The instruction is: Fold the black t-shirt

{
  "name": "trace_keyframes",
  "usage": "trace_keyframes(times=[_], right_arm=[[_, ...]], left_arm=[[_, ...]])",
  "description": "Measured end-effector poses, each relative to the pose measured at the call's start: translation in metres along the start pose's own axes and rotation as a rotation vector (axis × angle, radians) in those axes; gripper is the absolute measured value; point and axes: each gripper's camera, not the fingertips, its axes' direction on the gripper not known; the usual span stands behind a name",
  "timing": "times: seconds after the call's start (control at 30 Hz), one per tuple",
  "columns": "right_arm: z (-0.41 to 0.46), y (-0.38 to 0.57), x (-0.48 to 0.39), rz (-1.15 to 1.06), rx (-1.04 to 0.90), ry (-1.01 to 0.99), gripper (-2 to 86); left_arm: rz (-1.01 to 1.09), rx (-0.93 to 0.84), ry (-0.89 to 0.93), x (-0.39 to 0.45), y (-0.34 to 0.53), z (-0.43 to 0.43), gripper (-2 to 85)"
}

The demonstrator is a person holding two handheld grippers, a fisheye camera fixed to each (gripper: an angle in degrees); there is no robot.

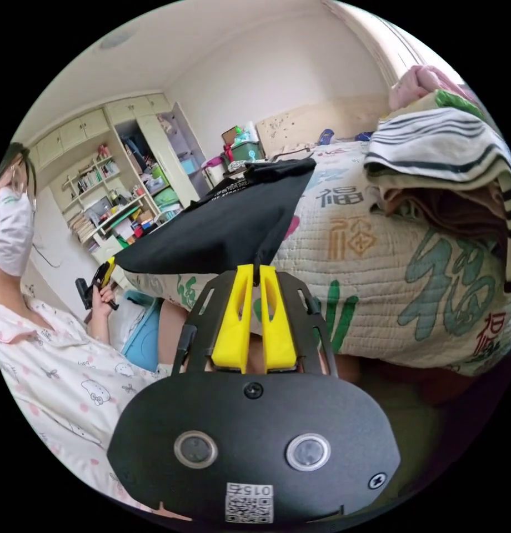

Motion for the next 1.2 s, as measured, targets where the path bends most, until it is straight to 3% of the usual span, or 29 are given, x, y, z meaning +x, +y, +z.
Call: trace_keyframes(times=[0.13,0.47,0.6,0.73,0.87,1.0,1.2], right_arm=[[-0.034,0.025,0.004,0.026,0.074,-0.068,0.6],[0.001,0.096,-0.038,-0.152,-0.121,0.063,3.1],[-0.029,0.075,-0.058,-0.258,0.004,0.266,5.1],[-0.019,0.038,-0.085,-0.414,0.098,0.247,6.2],[0.054,-0.015,-0.107,-0.584,0.086,0.176,8.0],[0.131,-0.083,-0.107,-0.646,0.012,-0.084,8.8],[0.202,-0.150,-0.119,-0.696,-0.078,-0.060,10.0]], left_arm=[[0.030,-0.027,-0.028,0.004,0.015,0.005,-0.2],[0.077,-0.203,-0.113,0.000,0.069,0.034,1.5],[0.091,-0.143,-0.203,0.020,0.072,0.018,5.7],[0.238,-0.162,-0.290,0.075,0.049,0.050,7.1],[0.434,-0.267,-0.122,0.156,0.021,0.169,7.8],[0.547,-0.418,0.077,0.229,0.018,0.331,8.8],[0.622,-0.540,0.094,0.317,0.032,0.544,10.9]])
